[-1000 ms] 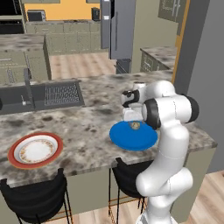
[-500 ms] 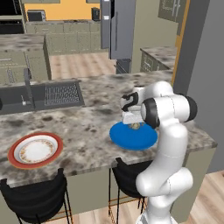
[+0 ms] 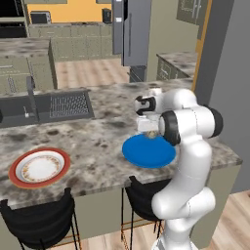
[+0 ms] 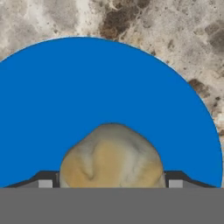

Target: Place two dumplings into each of the tupperware containers and then place the containers in the fridge.

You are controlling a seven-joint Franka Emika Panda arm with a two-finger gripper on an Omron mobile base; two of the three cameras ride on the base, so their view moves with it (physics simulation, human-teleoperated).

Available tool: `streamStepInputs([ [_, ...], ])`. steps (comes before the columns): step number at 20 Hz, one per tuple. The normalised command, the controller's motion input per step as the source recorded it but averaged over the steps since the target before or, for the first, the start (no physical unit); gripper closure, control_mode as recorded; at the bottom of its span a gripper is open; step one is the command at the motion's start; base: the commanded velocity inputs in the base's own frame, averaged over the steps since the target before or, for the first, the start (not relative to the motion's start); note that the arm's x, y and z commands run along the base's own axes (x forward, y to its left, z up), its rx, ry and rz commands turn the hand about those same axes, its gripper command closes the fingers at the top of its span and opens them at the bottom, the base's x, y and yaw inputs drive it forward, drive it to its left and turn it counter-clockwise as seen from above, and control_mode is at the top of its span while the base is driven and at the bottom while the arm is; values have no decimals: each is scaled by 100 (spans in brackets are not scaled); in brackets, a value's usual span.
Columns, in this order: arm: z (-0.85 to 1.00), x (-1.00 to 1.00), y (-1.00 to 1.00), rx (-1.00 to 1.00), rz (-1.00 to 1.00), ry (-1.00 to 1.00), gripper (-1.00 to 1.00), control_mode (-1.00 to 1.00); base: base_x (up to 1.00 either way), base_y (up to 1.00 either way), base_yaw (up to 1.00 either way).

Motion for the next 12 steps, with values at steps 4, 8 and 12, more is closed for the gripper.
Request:
streamStepInputs([
  [4,100,-85,19,-1,0,5,100,-100,0,0,0],
  [8,63,-100,0,0,6,0,100,-100,0,0,0],
  [12,36,-96,0,0,0,-5,100,-100,0,0,0],
])
